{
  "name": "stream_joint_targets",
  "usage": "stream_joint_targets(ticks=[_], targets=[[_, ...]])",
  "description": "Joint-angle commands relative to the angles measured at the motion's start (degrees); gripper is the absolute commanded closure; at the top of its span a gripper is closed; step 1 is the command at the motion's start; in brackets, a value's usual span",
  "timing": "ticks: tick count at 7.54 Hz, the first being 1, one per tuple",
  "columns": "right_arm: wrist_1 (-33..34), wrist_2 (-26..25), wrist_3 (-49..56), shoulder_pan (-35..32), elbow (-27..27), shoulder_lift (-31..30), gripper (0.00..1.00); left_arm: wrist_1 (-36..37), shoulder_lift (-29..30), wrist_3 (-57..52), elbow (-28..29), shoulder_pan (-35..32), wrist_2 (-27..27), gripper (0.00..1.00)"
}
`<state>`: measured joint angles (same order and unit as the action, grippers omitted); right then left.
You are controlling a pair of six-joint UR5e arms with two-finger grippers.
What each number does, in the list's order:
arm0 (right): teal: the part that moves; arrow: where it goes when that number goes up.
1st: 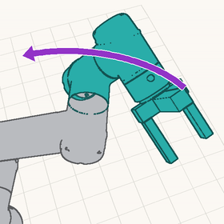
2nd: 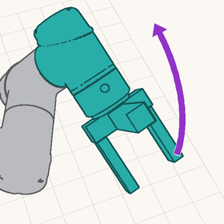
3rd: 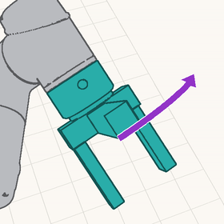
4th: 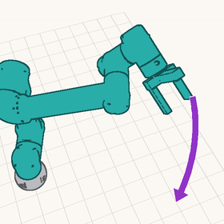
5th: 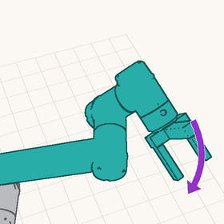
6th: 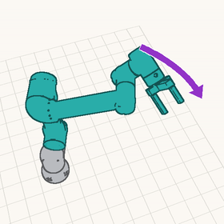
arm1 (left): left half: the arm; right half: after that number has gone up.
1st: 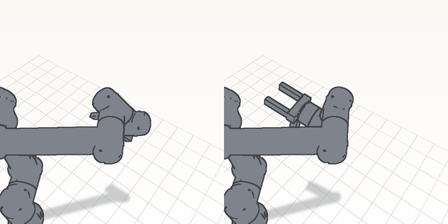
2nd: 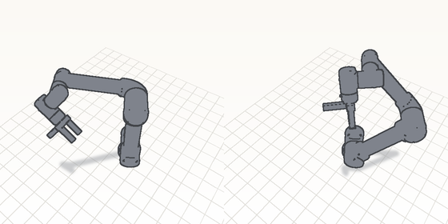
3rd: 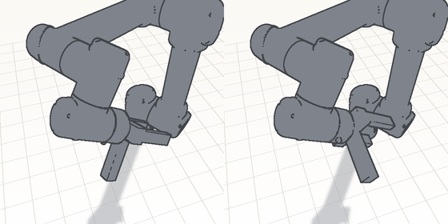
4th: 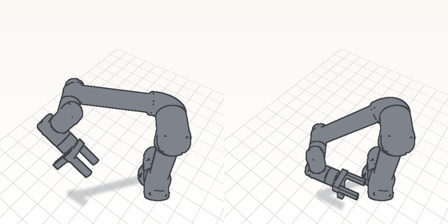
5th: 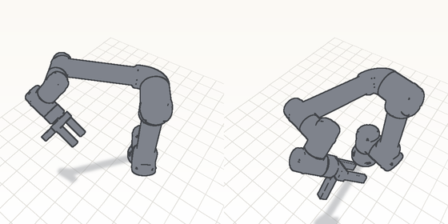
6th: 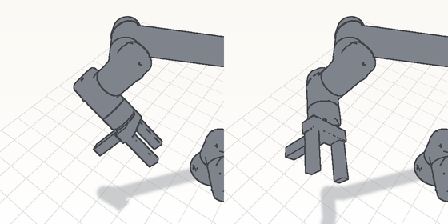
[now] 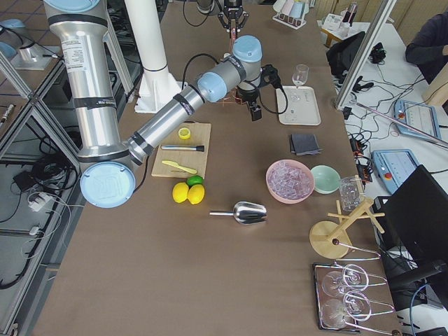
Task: Take tea from basket to plate
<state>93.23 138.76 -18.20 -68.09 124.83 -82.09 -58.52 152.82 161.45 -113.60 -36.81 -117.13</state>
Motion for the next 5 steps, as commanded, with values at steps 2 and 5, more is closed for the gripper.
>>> stream_joint_targets(ticks=[2,5], targets=[[-5.32,0.02,-0.52,2.17,-1.69,2.2,0.0,-0.01,-0.06,0.0,0.48,0.43,0.15,1.0],[-12.08,1.34,3.79,4.36,-2.22,2.02,0.0,-0.01,-0.5,0.0,0.57,0.52,0.15,1.0]])
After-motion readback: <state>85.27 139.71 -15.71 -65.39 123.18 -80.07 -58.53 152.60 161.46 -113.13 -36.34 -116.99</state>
